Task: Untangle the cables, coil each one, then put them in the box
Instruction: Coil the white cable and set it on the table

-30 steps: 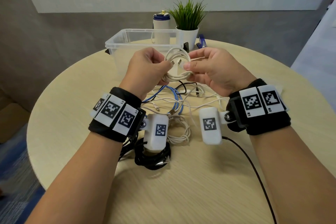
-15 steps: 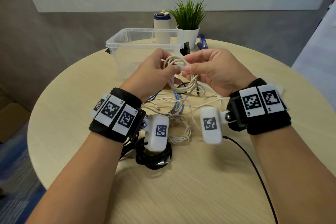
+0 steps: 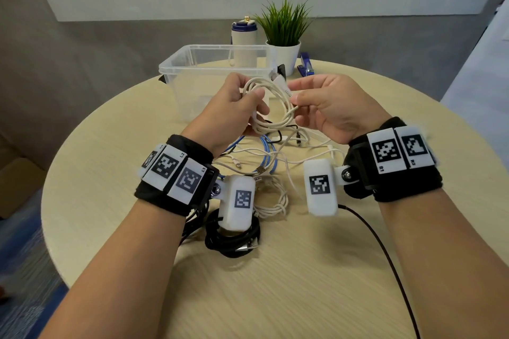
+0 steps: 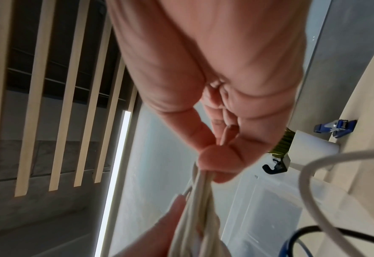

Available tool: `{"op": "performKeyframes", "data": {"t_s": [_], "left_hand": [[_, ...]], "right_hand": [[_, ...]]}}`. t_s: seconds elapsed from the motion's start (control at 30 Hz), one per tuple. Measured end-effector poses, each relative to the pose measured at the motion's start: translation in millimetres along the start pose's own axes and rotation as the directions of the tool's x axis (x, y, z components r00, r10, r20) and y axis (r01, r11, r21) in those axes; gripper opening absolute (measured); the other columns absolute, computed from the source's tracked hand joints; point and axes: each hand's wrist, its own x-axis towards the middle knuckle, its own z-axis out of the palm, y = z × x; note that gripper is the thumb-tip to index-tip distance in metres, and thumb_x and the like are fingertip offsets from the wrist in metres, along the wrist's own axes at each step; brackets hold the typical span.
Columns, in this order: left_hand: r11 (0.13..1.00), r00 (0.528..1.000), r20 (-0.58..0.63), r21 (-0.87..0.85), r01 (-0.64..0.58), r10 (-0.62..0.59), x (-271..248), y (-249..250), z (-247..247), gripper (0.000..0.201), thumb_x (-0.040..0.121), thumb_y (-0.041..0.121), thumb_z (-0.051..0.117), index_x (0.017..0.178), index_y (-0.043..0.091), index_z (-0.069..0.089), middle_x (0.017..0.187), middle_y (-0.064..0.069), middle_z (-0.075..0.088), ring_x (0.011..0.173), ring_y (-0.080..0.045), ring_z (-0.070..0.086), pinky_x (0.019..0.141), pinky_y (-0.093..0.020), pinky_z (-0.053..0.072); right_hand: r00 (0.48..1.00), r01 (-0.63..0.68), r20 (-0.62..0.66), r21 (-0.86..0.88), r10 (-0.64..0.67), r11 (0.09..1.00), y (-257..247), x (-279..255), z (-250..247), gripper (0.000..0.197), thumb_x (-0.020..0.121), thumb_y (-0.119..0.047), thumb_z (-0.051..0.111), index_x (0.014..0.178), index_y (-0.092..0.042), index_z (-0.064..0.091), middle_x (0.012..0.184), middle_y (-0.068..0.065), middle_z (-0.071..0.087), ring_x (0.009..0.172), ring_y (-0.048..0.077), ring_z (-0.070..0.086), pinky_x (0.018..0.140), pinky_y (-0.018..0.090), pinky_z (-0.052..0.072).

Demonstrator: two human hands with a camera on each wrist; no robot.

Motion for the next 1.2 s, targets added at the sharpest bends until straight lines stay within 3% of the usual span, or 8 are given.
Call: {"op": "performKeyframes", "data": {"t_s": [0.1, 0.2, 0.37, 0.6, 0.83, 0.93, 1.07, 1.2], "left_hand": [[1.000, 0.999, -0.052, -0.020, -0.006, 0.005, 2.2, -0.8, 2.0, 0.017, 0.102, 0.029, 0.037, 0.088, 0.021, 0.044, 0.070, 0.002, 0.049, 0.062, -0.016, 0.045, 0.055, -0.029, 0.044], [0.999, 0.997, -0.079, -0.032, -0.006, 0.003, 4.0, -1.4, 2.6, 0.026, 0.102, 0.031, 0.035, 0.084, 0.018, 0.048, 0.066, 0.001, 0.045, 0.060, -0.017, 0.042, 0.059, -0.033, 0.040], [0.996, 1.000, -0.016, 0.084, 0.011, -0.010, 4.4, -4.6, 1.0, 0.031, 0.103, 0.030, 0.032, 0.077, 0.017, 0.042, 0.065, 0.002, 0.043, 0.058, -0.015, 0.039, 0.058, -0.031, 0.036], [0.991, 1.000, 0.017, 0.131, 0.023, -0.025, 2.5, -2.8, 2.8, 0.029, 0.103, 0.026, 0.032, 0.076, 0.017, 0.038, 0.068, -0.001, 0.036, 0.063, -0.017, 0.039, 0.054, -0.025, 0.042], [0.994, 0.998, 0.035, 0.089, -0.060, 0.057, 0.3, -0.8, 5.8, 0.026, 0.103, 0.022, 0.033, 0.079, 0.021, 0.042, 0.072, 0.000, 0.041, 0.072, -0.020, 0.044, 0.066, -0.031, 0.042], [0.992, 0.994, 0.061, 0.083, -0.097, 0.092, 0.4, -0.9, 6.1, 0.026, 0.103, 0.019, 0.033, 0.079, 0.020, 0.044, 0.073, -0.001, 0.039, 0.073, -0.023, 0.042, 0.066, -0.034, 0.040], [0.994, 0.995, 0.044, 0.062, -0.088, 0.085, 1.7, -2.4, 4.8, 0.028, 0.103, 0.020, 0.031, 0.080, 0.017, 0.046, 0.071, 0.000, 0.039, 0.069, -0.022, 0.042, 0.066, -0.035, 0.039], [0.999, 0.999, -0.005, 0.030, -0.044, 0.045, 1.4, -2.8, 6.5, 0.027, 0.104, 0.023, 0.031, 0.080, 0.020, 0.043, 0.072, 0.000, 0.040, 0.068, -0.018, 0.044, 0.067, -0.033, 0.040]], "right_hand": [[1.000, 0.017, -0.022, 0.057, -0.016, 0.998, 0.7, 1.4, 1.7, 0.019, 0.086, 0.012, 0.055, 0.101, -0.001, 0.059, 0.077, 0.015, 0.060, 0.050, 0.016, 0.057, 0.046, 0.022, 0.048], [0.998, 0.054, -0.023, 0.027, -0.053, 0.998, 1.1, 1.6, 1.6, 0.017, 0.086, 0.009, 0.058, 0.093, -0.006, 0.062, 0.077, 0.011, 0.064, 0.060, 0.016, 0.060, 0.054, 0.024, 0.053], [0.995, 0.097, 0.018, -0.082, -0.096, 0.992, 5.7, 0.9, 6.4, 0.014, 0.088, 0.006, 0.057, 0.088, -0.007, 0.062, 0.083, 0.010, 0.063, 0.070, 0.020, 0.059, 0.069, 0.039, 0.055], [0.993, 0.114, -0.028, -0.060, -0.116, 0.992, 6.1, 3.9, 8.8, 0.013, 0.095, 0.000, 0.049, 0.087, -0.009, 0.054, 0.082, 0.011, 0.061, 0.070, 0.021, 0.059, 0.063, 0.037, 0.055], [0.979, 0.078, -0.180, -0.087, -0.092, 0.993, 8.9, 7.9, 4.9, 0.020, 0.086, 0.013, 0.051, 0.081, -0.004, 0.062, 0.064, 0.012, 0.059, 0.050, 0.021, 0.060, 0.052, 0.033, 0.054], [0.992, 0.051, -0.100, -0.223, -0.075, 0.973, 11.2, 7.1, 5.9, 0.023, 0.088, 0.009, 0.050, 0.097, 0.000, 0.068, 0.078, 0.021, 0.064, 0.055, 0.022, 0.062, 0.055, 0.032, 0.056], [0.999, 0.041, 0.017, -0.290, -0.038, 0.956, 8.0, 2.3, 7.9, 0.024, 0.090, 0.009, 0.046, 0.091, 0.000, 0.068, 0.083, 0.024, 0.060, 0.061, 0.025, 0.059, 0.062, 0.036, 0.059], [0.996, 0.008, 0.084, -0.276, 0.016, 0.961, 6.3, 0.3, 6.2, 0.022, 0.093, 0.006, 0.043, 0.093, 0.000, 0.064, 0.083, 0.018, 0.056, 0.062, 0.021, 0.053, 0.051, 0.026, 0.054]]}}
